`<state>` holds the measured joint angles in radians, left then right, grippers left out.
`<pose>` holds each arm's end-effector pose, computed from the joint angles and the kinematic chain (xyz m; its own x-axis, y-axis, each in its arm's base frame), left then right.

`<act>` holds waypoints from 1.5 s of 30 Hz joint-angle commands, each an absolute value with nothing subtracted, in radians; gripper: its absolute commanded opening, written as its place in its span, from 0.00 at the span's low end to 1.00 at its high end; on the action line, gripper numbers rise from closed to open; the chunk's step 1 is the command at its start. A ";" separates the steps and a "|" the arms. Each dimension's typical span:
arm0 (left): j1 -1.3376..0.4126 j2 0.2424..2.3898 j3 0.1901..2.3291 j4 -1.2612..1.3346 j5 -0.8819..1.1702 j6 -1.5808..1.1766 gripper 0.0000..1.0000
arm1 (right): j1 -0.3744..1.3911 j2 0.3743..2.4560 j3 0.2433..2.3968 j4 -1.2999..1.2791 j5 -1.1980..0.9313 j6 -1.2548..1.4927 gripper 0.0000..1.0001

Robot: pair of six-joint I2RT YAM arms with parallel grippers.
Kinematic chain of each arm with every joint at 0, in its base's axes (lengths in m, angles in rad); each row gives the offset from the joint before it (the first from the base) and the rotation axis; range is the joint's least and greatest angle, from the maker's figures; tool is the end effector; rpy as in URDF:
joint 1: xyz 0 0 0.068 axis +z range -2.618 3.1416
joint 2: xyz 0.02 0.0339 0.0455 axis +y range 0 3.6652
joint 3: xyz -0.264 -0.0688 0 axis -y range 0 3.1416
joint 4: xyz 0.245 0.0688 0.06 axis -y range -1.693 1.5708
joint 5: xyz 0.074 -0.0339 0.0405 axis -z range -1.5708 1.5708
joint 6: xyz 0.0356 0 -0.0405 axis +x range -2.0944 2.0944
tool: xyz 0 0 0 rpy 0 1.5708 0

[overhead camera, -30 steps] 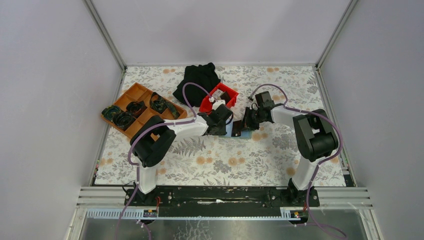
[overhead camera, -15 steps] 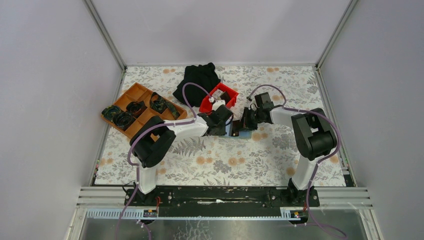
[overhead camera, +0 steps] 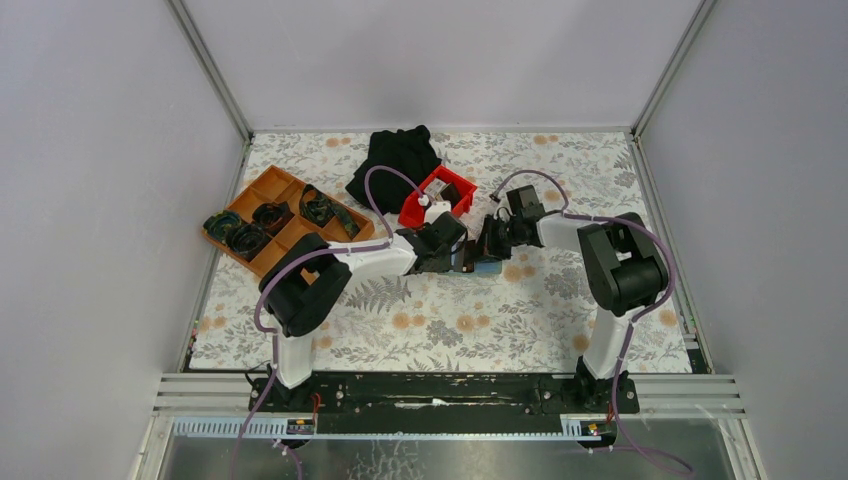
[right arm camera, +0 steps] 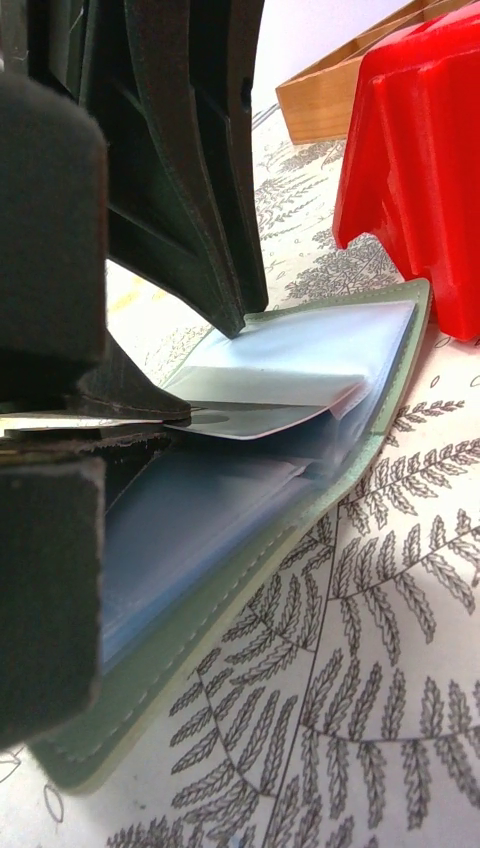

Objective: Put the credit cards into the card holder
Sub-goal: Insert the credit card into the card holder.

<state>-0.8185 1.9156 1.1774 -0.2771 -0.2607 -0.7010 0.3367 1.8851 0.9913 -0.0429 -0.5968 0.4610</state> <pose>0.2718 -0.2770 0.1494 -0.8388 -0.0158 -0.5443 0.0937 0.9805 -0.1728 0.3362 0.1389 0.1279 -0.9424 0.0600 -0.3292 -0.1879 0.7191 0.6690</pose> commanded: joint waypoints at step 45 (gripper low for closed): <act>-0.856 1.899 1.017 -0.345 -0.158 -0.704 0.14 | 0.459 1.876 1.128 -0.364 -0.294 0.441 0.36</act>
<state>-0.8314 1.8664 1.0908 -0.1905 -0.2596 -0.7055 0.4408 1.8496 1.0981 -0.2897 -0.3508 0.4526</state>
